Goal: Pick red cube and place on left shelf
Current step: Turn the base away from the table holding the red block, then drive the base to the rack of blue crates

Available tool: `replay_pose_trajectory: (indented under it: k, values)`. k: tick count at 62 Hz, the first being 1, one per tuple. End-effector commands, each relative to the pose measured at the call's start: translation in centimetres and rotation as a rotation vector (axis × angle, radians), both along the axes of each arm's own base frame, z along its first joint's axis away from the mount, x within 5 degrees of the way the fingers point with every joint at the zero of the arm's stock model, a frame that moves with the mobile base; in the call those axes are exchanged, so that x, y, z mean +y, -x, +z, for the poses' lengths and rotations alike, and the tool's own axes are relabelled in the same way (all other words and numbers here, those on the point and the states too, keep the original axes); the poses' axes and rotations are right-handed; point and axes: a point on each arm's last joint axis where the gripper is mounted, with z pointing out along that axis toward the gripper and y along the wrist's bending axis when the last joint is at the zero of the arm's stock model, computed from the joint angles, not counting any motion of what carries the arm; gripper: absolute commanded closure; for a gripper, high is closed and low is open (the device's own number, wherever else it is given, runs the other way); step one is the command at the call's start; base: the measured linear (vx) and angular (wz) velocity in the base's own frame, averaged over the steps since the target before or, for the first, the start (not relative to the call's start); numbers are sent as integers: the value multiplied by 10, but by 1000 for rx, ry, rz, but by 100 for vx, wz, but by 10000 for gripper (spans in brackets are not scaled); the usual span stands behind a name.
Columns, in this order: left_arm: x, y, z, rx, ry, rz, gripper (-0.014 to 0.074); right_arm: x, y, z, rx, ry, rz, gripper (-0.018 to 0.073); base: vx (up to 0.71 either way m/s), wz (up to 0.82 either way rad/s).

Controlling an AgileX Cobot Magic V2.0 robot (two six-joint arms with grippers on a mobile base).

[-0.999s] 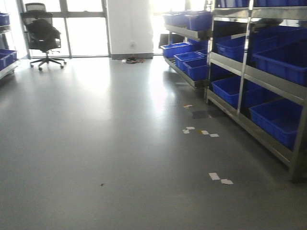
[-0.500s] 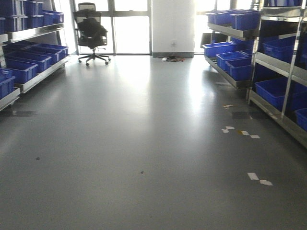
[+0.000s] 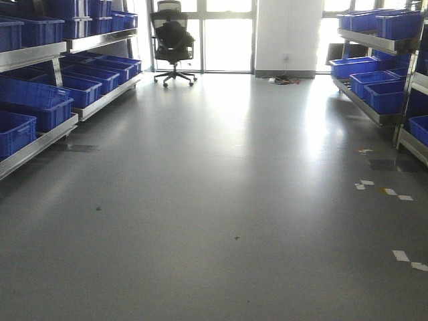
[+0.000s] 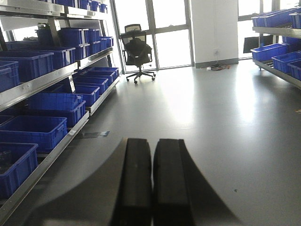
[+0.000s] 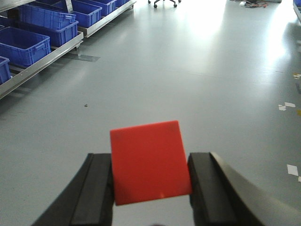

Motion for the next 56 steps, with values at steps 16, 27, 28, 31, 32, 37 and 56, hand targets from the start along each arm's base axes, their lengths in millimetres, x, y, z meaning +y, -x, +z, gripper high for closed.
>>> replay_pose_trajectory:
  k: [16, 27, 28, 31, 32, 37, 56]
  values:
    - [0, -1, -1, -50, 13, 1, 491, 0, -1, 20, -127, -16, 3, 501, 10, 12]
    - [0, -1, -1, -50, 13, 1, 491, 0, -1, 20, -127, -16, 3, 501, 19, 16]
    - [0, -1, -1, -50, 13, 1, 491, 0, -1, 20, -127, -16, 3, 501, 24, 17]
    - [0, -1, -1, -50, 13, 1, 491, 0, -1, 20, -127, -16, 3, 501, 24, 7]
    - [0, -1, -1, -50, 13, 1, 491, 0, -1, 20, -127, -16, 3, 501, 27, -4]
    - [0, -1, -1, -50, 13, 1, 491, 0, -1, 20, -127, -16, 3, 501, 28, -7]
    - [0, -1, -1, -50, 13, 1, 491, 0, -1, 20, -127, -16, 3, 501, 37, -9]
